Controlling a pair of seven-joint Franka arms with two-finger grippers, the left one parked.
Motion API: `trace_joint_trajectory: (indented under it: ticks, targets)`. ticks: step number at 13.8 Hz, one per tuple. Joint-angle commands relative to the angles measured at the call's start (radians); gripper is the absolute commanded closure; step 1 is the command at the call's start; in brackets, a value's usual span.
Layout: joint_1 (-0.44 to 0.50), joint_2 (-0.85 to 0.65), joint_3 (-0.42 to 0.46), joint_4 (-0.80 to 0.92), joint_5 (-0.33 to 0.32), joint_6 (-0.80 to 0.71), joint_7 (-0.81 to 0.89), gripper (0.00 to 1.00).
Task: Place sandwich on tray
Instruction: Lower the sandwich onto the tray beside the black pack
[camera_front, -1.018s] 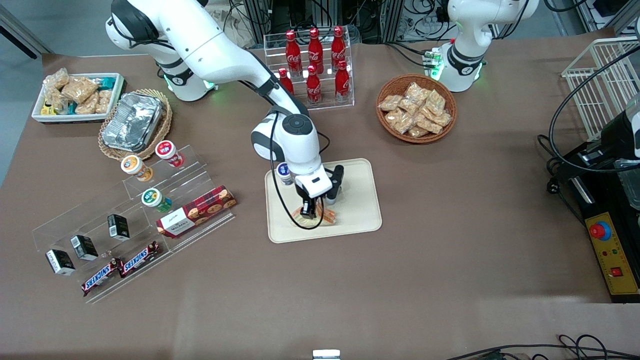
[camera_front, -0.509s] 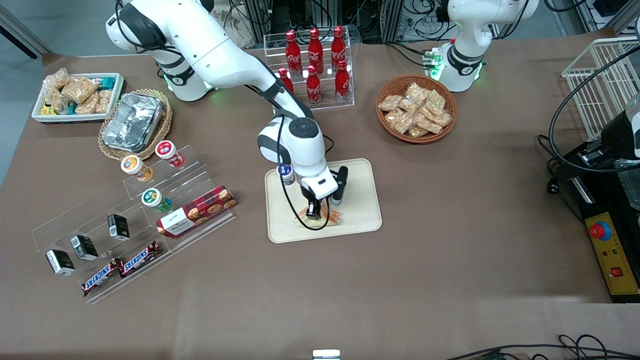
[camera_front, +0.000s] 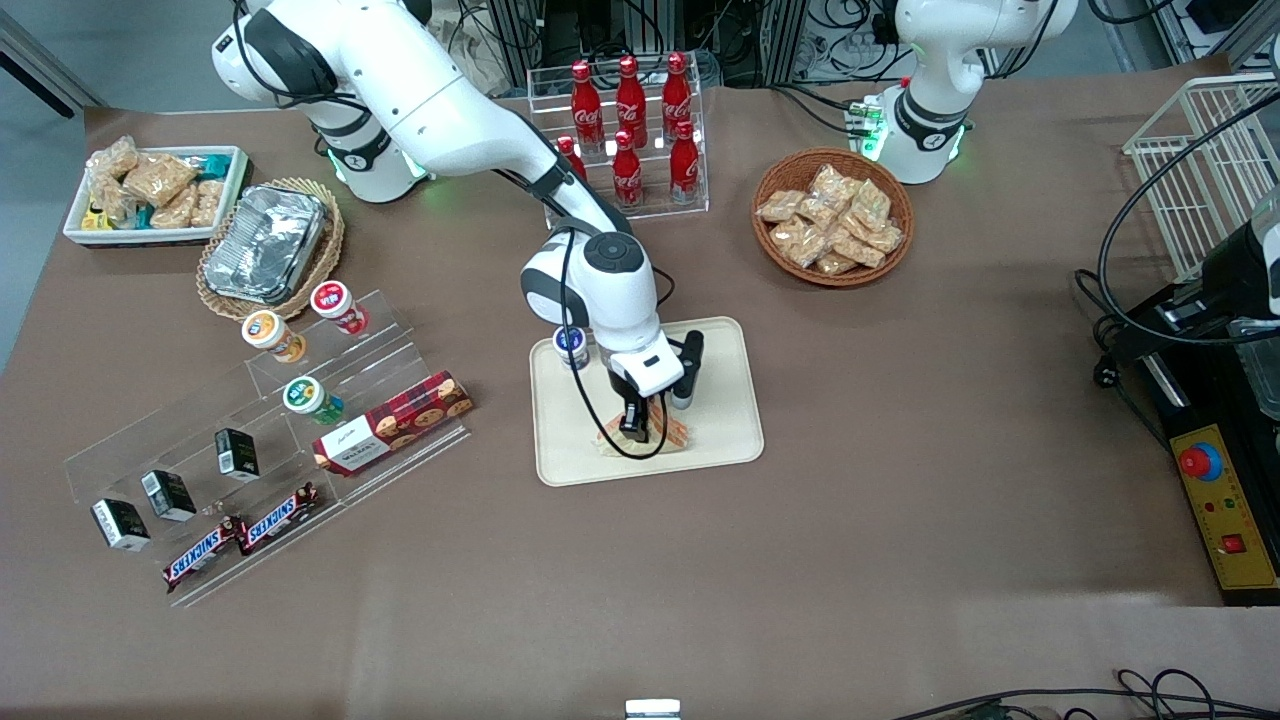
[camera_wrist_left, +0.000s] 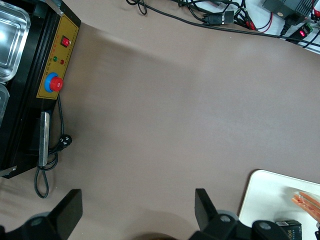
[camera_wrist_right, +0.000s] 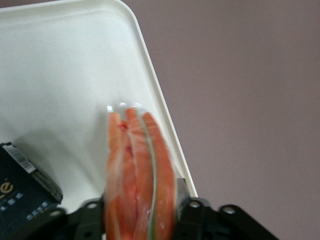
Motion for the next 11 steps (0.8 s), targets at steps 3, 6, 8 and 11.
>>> trace_joint_trajectory:
  ticks: [3, 6, 8, 11]
  targets:
    - [0.007, 0.008, -0.011, 0.027, -0.017, 0.010, 0.020, 0.01]
    - [-0.010, -0.048, -0.008, 0.010, 0.015, -0.004, 0.070, 0.01]
    - [-0.011, -0.122, -0.010, -0.036, 0.051, -0.057, 0.147, 0.01]
    - [-0.028, -0.241, -0.017, -0.032, 0.062, -0.321, 0.198, 0.01]
